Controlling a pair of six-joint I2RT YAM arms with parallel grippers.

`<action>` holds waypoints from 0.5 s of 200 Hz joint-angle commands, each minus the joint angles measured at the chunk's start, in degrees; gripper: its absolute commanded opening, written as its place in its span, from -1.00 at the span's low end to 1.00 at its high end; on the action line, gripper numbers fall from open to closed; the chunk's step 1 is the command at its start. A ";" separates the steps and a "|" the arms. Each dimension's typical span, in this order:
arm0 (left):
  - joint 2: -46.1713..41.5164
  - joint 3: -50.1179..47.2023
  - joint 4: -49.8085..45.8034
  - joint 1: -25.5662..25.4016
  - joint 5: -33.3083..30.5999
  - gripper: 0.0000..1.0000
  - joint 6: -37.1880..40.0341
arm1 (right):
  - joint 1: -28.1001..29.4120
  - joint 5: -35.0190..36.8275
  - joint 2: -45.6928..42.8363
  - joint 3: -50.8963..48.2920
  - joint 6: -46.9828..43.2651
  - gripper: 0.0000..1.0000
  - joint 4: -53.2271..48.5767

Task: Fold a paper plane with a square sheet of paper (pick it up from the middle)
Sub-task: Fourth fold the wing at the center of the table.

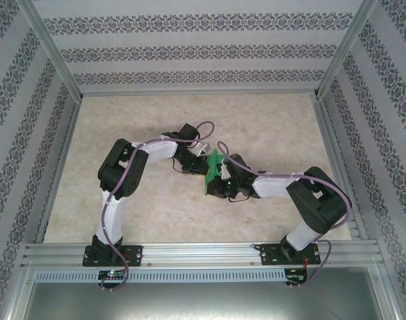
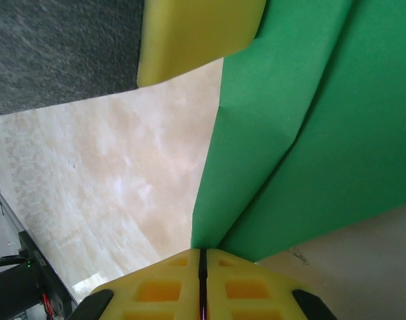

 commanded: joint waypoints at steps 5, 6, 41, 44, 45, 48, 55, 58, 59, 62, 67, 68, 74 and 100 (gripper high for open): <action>6.57 -2.61 -3.56 -0.37 -9.90 -0.85 2.00 | -0.48 -0.52 -0.09 1.32 0.65 -0.83 1.74; 6.61 -2.63 -3.56 -0.36 -9.85 -0.85 1.98 | -0.50 -0.54 -0.09 1.37 0.66 -0.83 1.80; 6.50 -2.70 -3.71 -0.34 -10.05 -0.85 2.06 | -1.03 0.77 -3.66 1.57 -1.27 -0.81 -3.59; 6.50 -2.67 -3.69 -0.34 -10.01 -0.85 2.07 | -1.16 0.93 -3.94 1.40 -1.47 -0.80 -4.04; 6.53 -2.66 -3.72 -0.34 -10.04 -0.85 2.06 | -1.19 0.98 -4.08 1.32 -1.50 -0.80 -4.08; 6.55 -2.66 -3.73 -0.34 -10.01 -0.85 2.05 | -1.41 0.99 -4.45 1.03 -1.45 -0.79 -4.12; 6.57 -2.57 -3.66 -0.34 -10.05 -0.85 2.05 | -1.77 0.69 -5.02 0.27 -1.26 -0.77 -3.83; 6.60 -2.52 -3.71 -0.34 -10.01 -0.85 2.09 | -1.89 0.68 -5.17 0.01 -1.14 -0.76 -3.68; 6.59 -2.50 -3.72 -0.34 -10.04 -0.85 2.07 | -1.95 0.67 -5.22 -0.08 -1.12 -0.76 -3.64; 6.62 -2.48 -3.74 -0.34 -9.94 -0.85 2.06 | -2.05 0.67 -5.37 -0.22 -1.02 -0.77 -3.56; 6.66 -2.31 -3.67 -0.35 -9.97 -0.85 2.06 | -2.18 0.74 -5.49 -0.41 -0.97 -0.76 -3.52; 6.66 -2.31 -3.71 -0.35 -9.97 -0.85 2.06 | -2.19 0.75 -5.52 -0.42 -0.99 -0.76 -3.51; 6.75 -2.30 -3.73 -0.36 -9.84 -0.85 2.05 | -2.28 0.89 -5.44 -0.43 -0.95 -0.76 -3.36; 7.02 -2.15 -3.74 -0.34 -9.74 -0.85 2.06 | -2.38 -0.53 -2.85 0.30 0.54 -0.76 0.25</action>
